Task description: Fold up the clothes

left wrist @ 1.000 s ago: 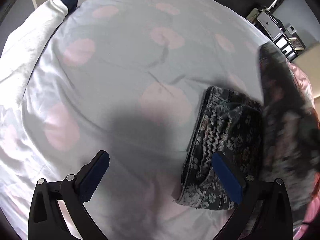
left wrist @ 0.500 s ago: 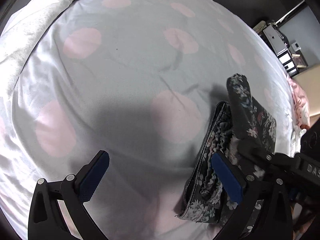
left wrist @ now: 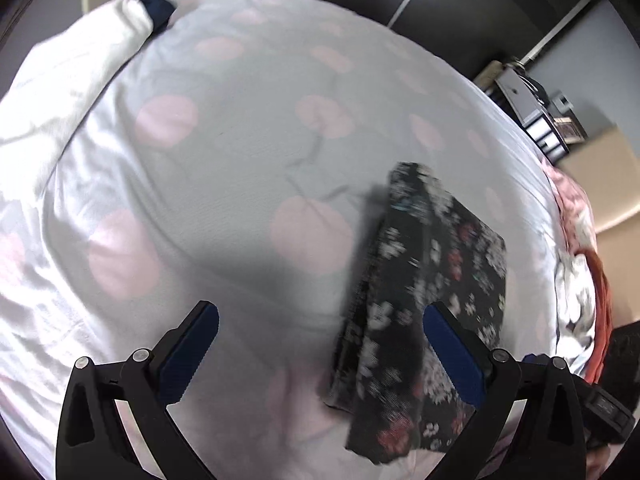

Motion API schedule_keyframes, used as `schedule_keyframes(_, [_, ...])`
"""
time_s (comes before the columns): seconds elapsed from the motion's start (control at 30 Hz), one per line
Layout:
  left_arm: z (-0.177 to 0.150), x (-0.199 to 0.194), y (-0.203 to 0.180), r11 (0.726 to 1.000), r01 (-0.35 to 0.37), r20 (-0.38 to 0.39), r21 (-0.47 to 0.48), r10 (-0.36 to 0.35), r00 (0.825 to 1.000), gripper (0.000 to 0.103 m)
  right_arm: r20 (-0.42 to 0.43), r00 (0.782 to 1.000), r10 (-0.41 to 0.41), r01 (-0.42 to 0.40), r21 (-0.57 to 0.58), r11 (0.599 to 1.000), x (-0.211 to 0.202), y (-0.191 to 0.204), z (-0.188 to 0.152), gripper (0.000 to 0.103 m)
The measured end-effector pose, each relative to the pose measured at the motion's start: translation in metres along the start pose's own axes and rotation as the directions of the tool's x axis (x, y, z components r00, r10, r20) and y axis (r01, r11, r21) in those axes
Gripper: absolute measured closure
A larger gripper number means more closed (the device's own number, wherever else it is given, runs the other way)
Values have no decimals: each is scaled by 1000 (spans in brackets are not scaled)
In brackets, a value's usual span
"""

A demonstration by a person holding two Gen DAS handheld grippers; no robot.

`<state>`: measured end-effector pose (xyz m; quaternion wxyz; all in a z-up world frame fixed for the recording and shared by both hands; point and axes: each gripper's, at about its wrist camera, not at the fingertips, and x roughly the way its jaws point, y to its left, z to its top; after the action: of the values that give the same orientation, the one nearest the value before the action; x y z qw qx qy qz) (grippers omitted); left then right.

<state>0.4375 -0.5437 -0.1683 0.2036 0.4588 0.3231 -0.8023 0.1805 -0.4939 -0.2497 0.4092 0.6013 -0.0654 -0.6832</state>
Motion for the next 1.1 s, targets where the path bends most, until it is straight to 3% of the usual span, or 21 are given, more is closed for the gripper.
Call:
schedule_keyframes(0.03, [4,27,-19,1000,-6,16,30,5,1000,2,4,1000,-20,20,-1,1000,-5,-9,-7,79])
schedule_keyframes(0.1, [5,37,-40,996,0,51,90,-4,999,6,20,998,-68,68,-16,998,-19,-28,-17,83])
schedule_keyframes(0.17, [5,47,-58,989,14,76,144,-25,997,20,39,993,-112,114,-46,992,-28,-39,-28,86])
schedule_keyframes(0.2, [5,56,-65,986,17,76,169,-30,997,31,46,990,-131,134,-62,989,-30,-42,-34,86])
schedule_keyframes(0.23, [6,67,-70,981,18,69,192,-32,997,40,42,991,-125,128,-75,989,-27,-43,-38,88])
schedule_keyframes(0.43, [13,125,-79,970,-27,-75,244,46,996,58,18,997,-79,81,-173,982,-10,-36,-52,88])
schedule_keyframes(0.67, [30,188,-63,973,-80,-209,217,126,970,56,-90,977,-195,178,-173,969,29,-46,-60,90])
schedule_keyframes(0.8, [33,197,-62,965,-127,-207,230,176,963,41,-97,970,-222,199,-201,959,35,-42,-61,90])
schedule_keyframes(0.97, [30,186,-69,952,-152,-162,267,200,966,40,-84,971,-223,204,-192,960,29,-39,-65,90])
schedule_keyframes(1.03, [28,186,-73,936,-188,-147,297,240,960,33,-84,971,-222,204,-183,962,27,-39,-67,90])
schedule_keyframes(1.1, [28,183,-77,927,-209,-131,311,259,957,32,-82,970,-227,209,-182,961,26,-37,-68,90])
